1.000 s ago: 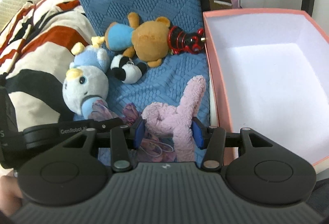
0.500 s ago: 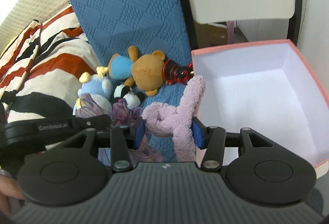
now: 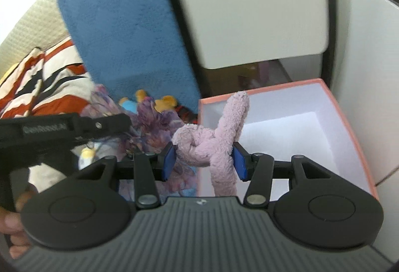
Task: Organize objects
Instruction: 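Carry scrunchie in left tool while right tool carries bunny into pink box, then open left tool releasing scrunchie while right tool releases bunny in box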
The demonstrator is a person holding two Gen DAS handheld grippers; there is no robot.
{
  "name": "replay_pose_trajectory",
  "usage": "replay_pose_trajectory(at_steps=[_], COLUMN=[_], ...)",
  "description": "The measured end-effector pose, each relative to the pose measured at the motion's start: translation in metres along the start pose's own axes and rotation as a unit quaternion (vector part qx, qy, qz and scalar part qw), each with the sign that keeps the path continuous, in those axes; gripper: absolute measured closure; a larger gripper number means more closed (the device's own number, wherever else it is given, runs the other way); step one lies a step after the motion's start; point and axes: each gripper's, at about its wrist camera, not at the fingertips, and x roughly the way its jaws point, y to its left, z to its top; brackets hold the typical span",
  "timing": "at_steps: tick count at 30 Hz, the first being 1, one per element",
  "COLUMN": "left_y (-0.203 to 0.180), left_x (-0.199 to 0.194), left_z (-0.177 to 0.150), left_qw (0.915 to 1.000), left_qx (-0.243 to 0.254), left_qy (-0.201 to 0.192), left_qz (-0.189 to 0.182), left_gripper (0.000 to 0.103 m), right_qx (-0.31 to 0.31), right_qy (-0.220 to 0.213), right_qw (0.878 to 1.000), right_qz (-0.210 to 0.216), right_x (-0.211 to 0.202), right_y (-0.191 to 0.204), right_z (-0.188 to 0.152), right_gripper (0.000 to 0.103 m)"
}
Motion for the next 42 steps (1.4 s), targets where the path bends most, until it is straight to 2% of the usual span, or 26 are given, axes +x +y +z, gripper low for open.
replay_pose_trajectory(at_steps=[9,15,21,28,36,38,39,40,41,42], left_y=[-0.056,-0.072,-0.075,-0.067,-0.068,-0.069,-0.069,-0.068,-0.07,-0.07], left_x=[0.058,0.106,0.142,0.172,0.171,0.166,0.162,0.158,0.151,0.145], left_z=[-0.016,-0.05,-0.082,-0.101,-0.097,-0.093,-0.09,-0.088,-0.085,-0.083], left_qw=[0.9993,0.998,0.9947,0.991,0.9903,0.9904,0.9907,0.9914,0.9923,0.9931], left_qx=[0.02,0.021,0.037,0.026,0.028,0.026,0.025,0.024,0.026,0.03], left_qy=[0.027,0.059,0.093,0.127,0.131,0.13,0.128,0.124,0.117,0.11], left_qz=[-0.018,-0.006,0.023,0.036,0.038,0.041,0.038,0.034,0.03,0.029], left_gripper=[0.096,0.096,0.096,0.096,0.095,0.085,0.078,0.06,0.054,0.054], right_qx=[0.027,0.035,0.047,0.056,0.056,0.053,0.051,0.05,0.052,0.055], right_qy=[0.013,0.044,0.077,0.105,0.092,0.082,0.078,0.073,0.068,0.063], right_qw=[0.999,0.997,0.995,0.991,0.993,0.993,0.994,0.994,0.994,0.995], right_qz=[-0.03,-0.044,-0.048,-0.053,-0.057,-0.059,-0.064,-0.065,-0.063,-0.058], right_x=[0.008,0.029,0.059,0.077,0.074,0.069,0.066,0.066,0.063,0.06], right_y=[-0.066,-0.109,-0.144,-0.162,-0.166,-0.164,-0.162,-0.161,-0.159,-0.157], right_z=[-0.007,-0.028,-0.051,-0.071,-0.066,-0.063,-0.062,-0.059,-0.058,-0.056], right_gripper=[0.052,0.052,0.052,0.051,0.05,0.05,0.046,0.041,0.038,0.033])
